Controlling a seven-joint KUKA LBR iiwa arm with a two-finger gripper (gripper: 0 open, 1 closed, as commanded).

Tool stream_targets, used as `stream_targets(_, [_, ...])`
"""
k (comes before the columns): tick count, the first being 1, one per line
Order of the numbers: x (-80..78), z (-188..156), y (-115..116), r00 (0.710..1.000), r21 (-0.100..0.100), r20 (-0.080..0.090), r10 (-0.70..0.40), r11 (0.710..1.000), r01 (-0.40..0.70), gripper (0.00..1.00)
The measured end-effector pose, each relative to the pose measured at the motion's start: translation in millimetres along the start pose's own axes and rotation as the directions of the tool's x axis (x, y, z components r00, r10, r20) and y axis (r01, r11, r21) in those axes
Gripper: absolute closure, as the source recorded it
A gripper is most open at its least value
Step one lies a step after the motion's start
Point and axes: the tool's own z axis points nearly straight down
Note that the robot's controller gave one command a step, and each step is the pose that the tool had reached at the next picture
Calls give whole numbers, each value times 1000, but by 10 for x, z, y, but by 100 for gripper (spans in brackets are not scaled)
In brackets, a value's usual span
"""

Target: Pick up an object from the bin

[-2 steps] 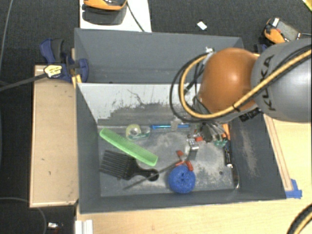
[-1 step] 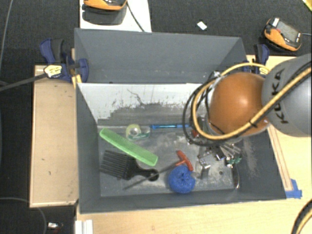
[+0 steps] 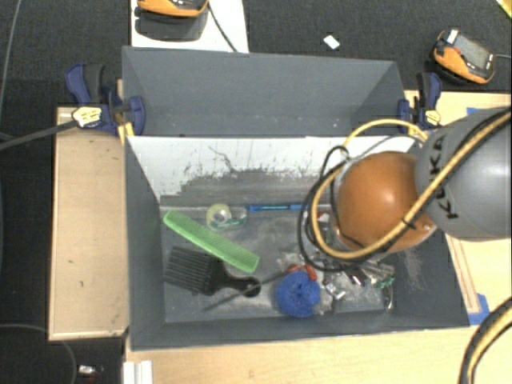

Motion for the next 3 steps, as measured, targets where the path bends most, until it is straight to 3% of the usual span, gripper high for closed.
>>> stream_targets(1, [-14,379,-75,988,4,5,-154,988,154,0])
stream_targets(2, [-27,443,-113,994,1,4,-113,994,113,100])
stream_targets(3, [-27,443,-113,994,1,4,-112,994,112,100])
